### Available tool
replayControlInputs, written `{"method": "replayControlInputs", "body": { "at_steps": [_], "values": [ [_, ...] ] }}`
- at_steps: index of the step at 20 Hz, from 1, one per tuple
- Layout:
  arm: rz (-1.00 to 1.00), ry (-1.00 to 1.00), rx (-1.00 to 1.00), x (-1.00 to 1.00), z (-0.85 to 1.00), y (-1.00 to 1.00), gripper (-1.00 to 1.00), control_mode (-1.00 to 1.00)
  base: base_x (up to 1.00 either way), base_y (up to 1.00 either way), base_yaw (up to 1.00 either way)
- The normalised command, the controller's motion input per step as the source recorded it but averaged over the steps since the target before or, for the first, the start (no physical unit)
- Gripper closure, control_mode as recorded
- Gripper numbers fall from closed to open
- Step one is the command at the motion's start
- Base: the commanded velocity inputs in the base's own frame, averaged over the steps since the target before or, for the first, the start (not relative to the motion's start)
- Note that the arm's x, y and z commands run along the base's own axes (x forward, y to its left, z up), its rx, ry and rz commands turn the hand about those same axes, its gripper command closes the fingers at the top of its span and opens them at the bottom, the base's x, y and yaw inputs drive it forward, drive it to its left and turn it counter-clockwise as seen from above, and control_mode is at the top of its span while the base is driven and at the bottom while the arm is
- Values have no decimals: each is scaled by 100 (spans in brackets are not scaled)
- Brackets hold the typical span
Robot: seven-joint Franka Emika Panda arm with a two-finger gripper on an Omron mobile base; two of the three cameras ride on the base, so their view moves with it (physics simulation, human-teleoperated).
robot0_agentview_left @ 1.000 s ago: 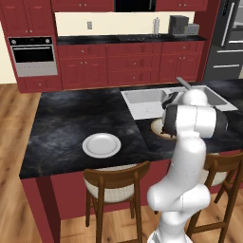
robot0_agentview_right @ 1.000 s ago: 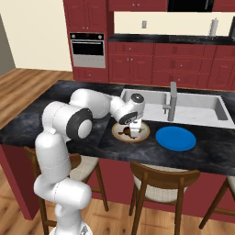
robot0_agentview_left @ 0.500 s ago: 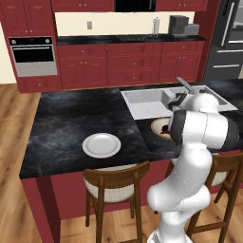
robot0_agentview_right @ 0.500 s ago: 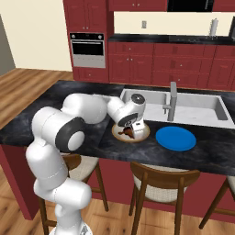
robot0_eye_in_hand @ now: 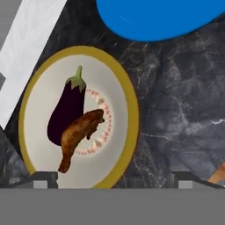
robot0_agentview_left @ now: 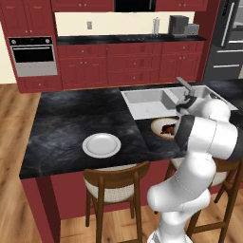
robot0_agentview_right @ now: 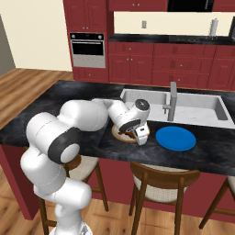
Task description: Pick the chicken drumstick and eggplant from their plates and place them in the bowl. Then put the bowl in the fridge.
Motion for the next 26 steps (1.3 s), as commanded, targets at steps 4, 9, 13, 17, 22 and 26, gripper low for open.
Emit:
{"method": "replayControlInputs", "body": {
  "at_steps": [4,9,13,17,22,26],
  "values": [
    [9,-4,-3,10,-9,-2,-100,-100,0,0,0],
    [10,0,-6,7,-24,0,-100,-100,0,0,0],
    [5,0,-4,-1,-24,-11,-100,-100,0,0,0],
    [0,-4,-1,-9,-17,-18,-100,-100,0,0,0],
    [0,-4,0,11,-15,-10,-100,-100,0,0,0],
    [0,0,0,27,-21,-1,-100,-100,0,0,0]
  ]
}}
